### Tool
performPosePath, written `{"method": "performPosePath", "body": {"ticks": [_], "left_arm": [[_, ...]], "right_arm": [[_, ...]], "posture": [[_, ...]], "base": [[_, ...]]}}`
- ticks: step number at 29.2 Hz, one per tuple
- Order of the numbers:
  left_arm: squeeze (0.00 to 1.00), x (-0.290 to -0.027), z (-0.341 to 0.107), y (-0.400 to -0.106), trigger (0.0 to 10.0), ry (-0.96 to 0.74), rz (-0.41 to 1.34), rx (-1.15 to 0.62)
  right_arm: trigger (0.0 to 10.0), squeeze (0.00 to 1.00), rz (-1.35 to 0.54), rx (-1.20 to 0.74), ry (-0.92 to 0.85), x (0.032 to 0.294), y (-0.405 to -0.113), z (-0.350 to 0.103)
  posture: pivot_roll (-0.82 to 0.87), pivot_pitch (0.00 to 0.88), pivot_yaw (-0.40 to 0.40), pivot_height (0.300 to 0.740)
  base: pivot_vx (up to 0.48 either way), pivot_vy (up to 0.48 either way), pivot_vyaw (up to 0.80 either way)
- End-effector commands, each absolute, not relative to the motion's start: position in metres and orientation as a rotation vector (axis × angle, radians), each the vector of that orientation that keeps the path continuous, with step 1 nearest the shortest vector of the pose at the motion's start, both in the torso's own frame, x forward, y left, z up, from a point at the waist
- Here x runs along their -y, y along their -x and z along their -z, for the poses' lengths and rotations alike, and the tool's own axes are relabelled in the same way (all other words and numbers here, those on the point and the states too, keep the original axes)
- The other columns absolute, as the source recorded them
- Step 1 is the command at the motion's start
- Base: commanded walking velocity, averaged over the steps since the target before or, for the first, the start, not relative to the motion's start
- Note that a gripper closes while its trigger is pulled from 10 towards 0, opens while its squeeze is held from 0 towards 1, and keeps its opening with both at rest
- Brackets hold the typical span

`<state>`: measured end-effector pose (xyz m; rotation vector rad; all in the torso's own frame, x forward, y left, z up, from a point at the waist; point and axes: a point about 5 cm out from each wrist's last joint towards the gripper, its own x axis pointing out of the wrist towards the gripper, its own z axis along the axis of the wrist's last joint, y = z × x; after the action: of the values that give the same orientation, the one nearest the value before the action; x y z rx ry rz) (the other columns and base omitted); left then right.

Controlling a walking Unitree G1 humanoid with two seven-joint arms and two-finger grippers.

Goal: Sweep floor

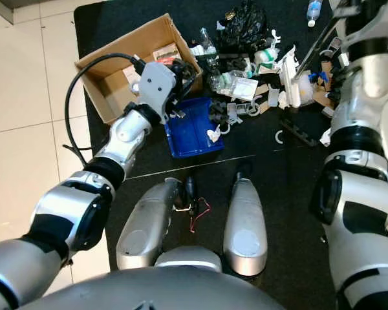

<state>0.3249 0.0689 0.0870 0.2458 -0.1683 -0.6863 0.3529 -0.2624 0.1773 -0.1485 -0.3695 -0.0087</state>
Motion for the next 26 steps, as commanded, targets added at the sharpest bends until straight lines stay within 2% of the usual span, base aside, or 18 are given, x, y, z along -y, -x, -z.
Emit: {"method": "performPosePath", "body": {"ticks": [1, 5, 7, 11, 13, 15, 16, 18, 19, 22, 26], "left_arm": [[0.0, -0.068, -0.066, -0.314, 10.0, -0.245, 0.726, 0.069], [0.0, -0.069, -0.065, -0.313, 10.0, -0.244, 0.727, 0.071], [0.0, -0.069, -0.065, -0.313, 10.0, -0.244, 0.727, 0.071], [0.0, -0.071, -0.066, -0.312, 10.0, -0.241, 0.724, 0.082], [0.0, -0.072, -0.067, -0.313, 10.0, -0.238, 0.721, 0.086], [0.0, -0.073, -0.067, -0.313, 10.0, -0.235, 0.715, 0.091], [0.0, -0.073, -0.067, -0.313, 10.0, -0.235, 0.715, 0.091], [0.0, -0.073, -0.067, -0.313, 10.0, -0.233, 0.711, 0.092], [0.0, -0.073, -0.067, -0.313, 10.0, -0.233, 0.711, 0.092], [0.0, -0.072, -0.067, -0.313, 10.0, -0.23, 0.709, 0.091], [0.0, -0.07, -0.068, -0.313, 10.0, -0.226, 0.71, 0.09]], "right_arm": [[10.0, 0.0, 0.006, 0.276, 0.155, 0.25, -0.35, -0.148], [10.0, 0.0, -0.003, 0.179, 0.156, 0.232, -0.35, -0.125], [10.0, 0.0, -0.003, 0.179, 0.156, 0.232, -0.35, -0.125], [10.0, 0.0, -0.049, 0.101, 0.132, 0.209, -0.351, -0.108], [10.0, 0.0, -0.071, 0.083, 0.08, 0.201, -0.352, -0.104], [10.0, 0.0, -0.12, 0.071, -0.078, 0.188, -0.353, -0.101], [10.0, 0.0, -0.12, 0.071, -0.078, 0.188, -0.353, -0.101], [10.0, 0.0, -0.204, 0.082, -0.235, 0.172, -0.356, -0.102], [10.0, 0.0, -0.204, 0.082, -0.235, 0.172, -0.356, -0.102], [10.0, 0.0, -0.348, 0.101, -0.427, 0.149, -0.359, -0.106], [10.0, 0.0, -0.453, 0.128, -0.482, 0.136, -0.358, -0.111]], "posture": [[0.04, 0.268, 0.069, 0.74], [0.05, 0.273, 0.076, 0.74], [0.05, 0.273, 0.076, 0.74], [0.08, 0.278, 0.075, 0.74], [0.08, 0.278, 0.073, 0.74], [0.08, 0.278, 0.071, 0.74], [0.08, 0.278, 0.071, 0.74], [0.07, 0.277, 0.066, 0.74], [0.07, 0.277, 0.066, 0.74], [0.06, 0.277, 0.062, 0.74], [0.06, 0.278, 0.06, 0.74]], "base": [[0.0, 0.0, 0.0], [0.0, 0.0, 0.0], [0.0, 0.0, 0.0], [0.0, 0.0, 0.0], [0.0, 0.0, 0.0], [0.0, 0.0, 0.0], [0.0, 0.0, 0.0], [0.0, 0.0, 0.0], [0.0, 0.0, 0.0], [0.0, 0.0, 0.0], [0.0, 0.0, 0.0]]}}
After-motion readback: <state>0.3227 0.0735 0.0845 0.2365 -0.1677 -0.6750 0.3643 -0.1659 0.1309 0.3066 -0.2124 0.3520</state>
